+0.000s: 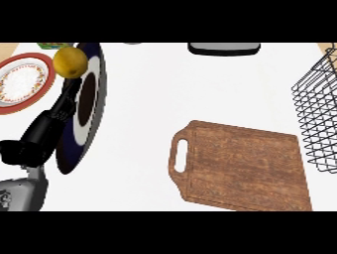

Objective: Pick the sweet potato from the cutting board and place it in the basket

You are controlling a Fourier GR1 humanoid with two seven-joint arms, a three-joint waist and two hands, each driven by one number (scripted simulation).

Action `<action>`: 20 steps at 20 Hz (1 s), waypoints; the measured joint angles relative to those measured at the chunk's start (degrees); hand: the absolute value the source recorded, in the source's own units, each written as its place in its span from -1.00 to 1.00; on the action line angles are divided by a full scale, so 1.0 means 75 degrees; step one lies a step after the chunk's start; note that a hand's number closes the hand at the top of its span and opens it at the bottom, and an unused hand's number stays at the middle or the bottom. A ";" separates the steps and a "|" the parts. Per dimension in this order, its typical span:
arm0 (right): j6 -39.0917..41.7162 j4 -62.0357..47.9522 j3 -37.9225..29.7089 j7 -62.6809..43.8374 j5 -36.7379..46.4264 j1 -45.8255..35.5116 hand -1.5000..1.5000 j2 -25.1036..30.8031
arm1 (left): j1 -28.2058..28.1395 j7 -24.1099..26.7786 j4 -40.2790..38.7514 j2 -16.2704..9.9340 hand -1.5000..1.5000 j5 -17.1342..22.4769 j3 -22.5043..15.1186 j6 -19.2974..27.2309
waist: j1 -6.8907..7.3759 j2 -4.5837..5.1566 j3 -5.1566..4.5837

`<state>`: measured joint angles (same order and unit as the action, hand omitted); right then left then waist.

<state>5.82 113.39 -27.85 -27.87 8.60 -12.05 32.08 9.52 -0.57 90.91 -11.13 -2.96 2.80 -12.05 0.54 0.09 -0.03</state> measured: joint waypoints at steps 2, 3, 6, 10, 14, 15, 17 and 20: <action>0.0128 -0.0839 -0.0111 0.0397 -0.0070 -0.0288 1.00 0.0243 | 0.0088 -0.0047 -0.0037 0.0031 0.00 -0.0032 -0.0021 0.0009 | -0.0005 0.0003 0.0000; 0.0156 -0.1107 -0.0128 0.0615 -0.0048 -0.0310 1.00 0.0265 | 0.0124 -0.0107 -0.0027 0.0032 0.00 0.0002 0.0017 -0.0001 | -0.0015 0.0002 0.0002; 0.0161 -0.2088 -0.0163 0.1492 0.0116 -0.0321 1.00 0.0299 | 0.0094 -0.0086 -0.0021 0.0043 0.00 -0.0036 0.0016 -0.0024 | -0.0024 0.0002 0.0004; -0.0057 -0.3298 -0.0207 0.2580 0.0323 -0.0508 1.00 0.0286 | 0.0012 -0.0138 0.0093 0.0043 0.00 -0.0020 0.0034 -0.0096 | -0.0022 0.0002 0.0007; -0.0420 -0.4480 -0.0270 0.3588 0.0594 -0.0878 1.00 0.0434 | -0.0076 -0.0243 0.0268 0.0116 0.00 -0.0079 -0.0030 -0.0086 | -0.0010 0.0003 0.0009; -0.0558 -0.4659 -0.0238 0.3810 0.0692 -0.0901 1.00 0.0401 | -0.0136 -0.0203 0.0306 0.0122 0.00 -0.0098 -0.0030 -0.0089 | -0.0015 0.0000 0.0007; -0.0765 -0.5069 -0.0242 0.4232 0.0818 -0.1001 1.00 0.0439 | -0.0179 -0.0061 0.0229 0.0082 0.00 -0.0070 0.0062 -0.0145 | -0.0019 0.0001 0.0008; -0.1159 -0.5815 -0.0479 0.4629 0.0717 -0.1366 -1.00 0.0372 | -0.0022 -0.0195 0.0227 0.0091 0.00 -0.0076 0.0058 -0.0148 | -0.0003 0.0009 0.0009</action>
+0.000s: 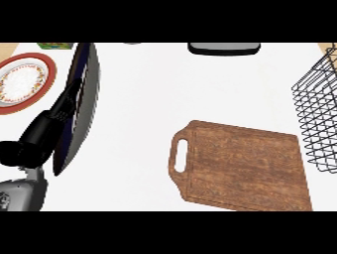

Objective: Pick the sweet potato from the cutting board and place it in the basket

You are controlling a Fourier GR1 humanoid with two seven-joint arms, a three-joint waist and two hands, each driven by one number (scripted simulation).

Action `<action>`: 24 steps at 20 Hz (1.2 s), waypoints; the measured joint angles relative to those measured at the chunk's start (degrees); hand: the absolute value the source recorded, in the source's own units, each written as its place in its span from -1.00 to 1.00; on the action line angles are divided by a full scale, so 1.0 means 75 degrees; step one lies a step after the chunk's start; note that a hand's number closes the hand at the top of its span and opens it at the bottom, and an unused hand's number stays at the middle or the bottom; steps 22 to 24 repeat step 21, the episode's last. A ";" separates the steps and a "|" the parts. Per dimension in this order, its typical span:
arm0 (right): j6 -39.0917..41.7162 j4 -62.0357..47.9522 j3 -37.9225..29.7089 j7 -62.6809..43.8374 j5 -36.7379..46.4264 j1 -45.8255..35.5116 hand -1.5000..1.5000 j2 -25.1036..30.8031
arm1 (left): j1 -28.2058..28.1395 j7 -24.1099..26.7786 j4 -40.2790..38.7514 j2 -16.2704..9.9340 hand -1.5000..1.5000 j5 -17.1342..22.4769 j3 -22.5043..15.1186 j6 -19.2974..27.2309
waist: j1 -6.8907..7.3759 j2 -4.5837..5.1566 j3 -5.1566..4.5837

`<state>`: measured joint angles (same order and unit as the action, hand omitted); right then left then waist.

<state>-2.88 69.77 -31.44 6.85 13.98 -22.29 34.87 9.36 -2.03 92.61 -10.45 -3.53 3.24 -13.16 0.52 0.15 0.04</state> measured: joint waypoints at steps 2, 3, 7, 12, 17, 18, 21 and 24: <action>-0.0100 -0.0609 -0.0137 0.0303 -0.0145 -0.0270 -1.00 0.0046 | 0.0094 0.0092 -0.0207 -0.0011 0.00 -0.0058 0.0040 0.0015 | -0.0002 0.0003 0.0001; -0.0189 -0.1024 -0.0125 0.0544 -0.0127 -0.0454 -1.00 0.0074 | 0.0124 0.0133 -0.0270 0.0023 0.00 -0.0105 0.0027 0.0054 | 0.0006 0.0005 0.0000; -0.0239 -0.1644 -0.0067 0.1034 -0.0189 -0.0700 -1.00 0.0319 | 0.0047 0.0233 -0.0265 0.0122 0.00 -0.0207 -0.0029 0.0100 | -0.0013 -0.0005 -0.0002; -0.0095 -0.2314 -0.0066 0.1555 -0.0437 -0.1109 -1.00 0.0615 | 0.0151 0.0117 -0.0252 0.0131 0.00 -0.0183 0.0012 0.0052 | -0.0018 -0.0008 -0.0001; 0.0530 -0.2508 -0.0491 0.1355 -0.1220 -0.1300 -1.00 0.0944 | 0.0095 0.0013 -0.0158 0.0061 0.00 -0.0074 0.0116 -0.0048 | -0.0034 -0.0018 -0.0003; 0.0544 -0.2558 -0.0553 0.1202 -0.1338 -0.1378 -1.00 0.0963 | 0.0067 0.0019 -0.0136 0.0089 0.00 -0.0095 0.0090 -0.0034 | -0.0035 -0.0019 -0.0004; 0.0841 -0.2943 -0.0921 0.0750 -0.1787 -0.1602 -1.00 0.1351 | 0.0011 0.0108 -0.0100 0.0152 0.00 -0.0190 0.0012 0.0016 | -0.0032 -0.0015 -0.0004; 0.0841 -0.2943 -0.0921 0.0750 -0.1787 -0.1602 -1.00 0.1351 | 0.0011 0.0108 -0.0100 0.0152 0.00 -0.0190 0.0012 0.0016 | -0.0032 -0.0015 -0.0004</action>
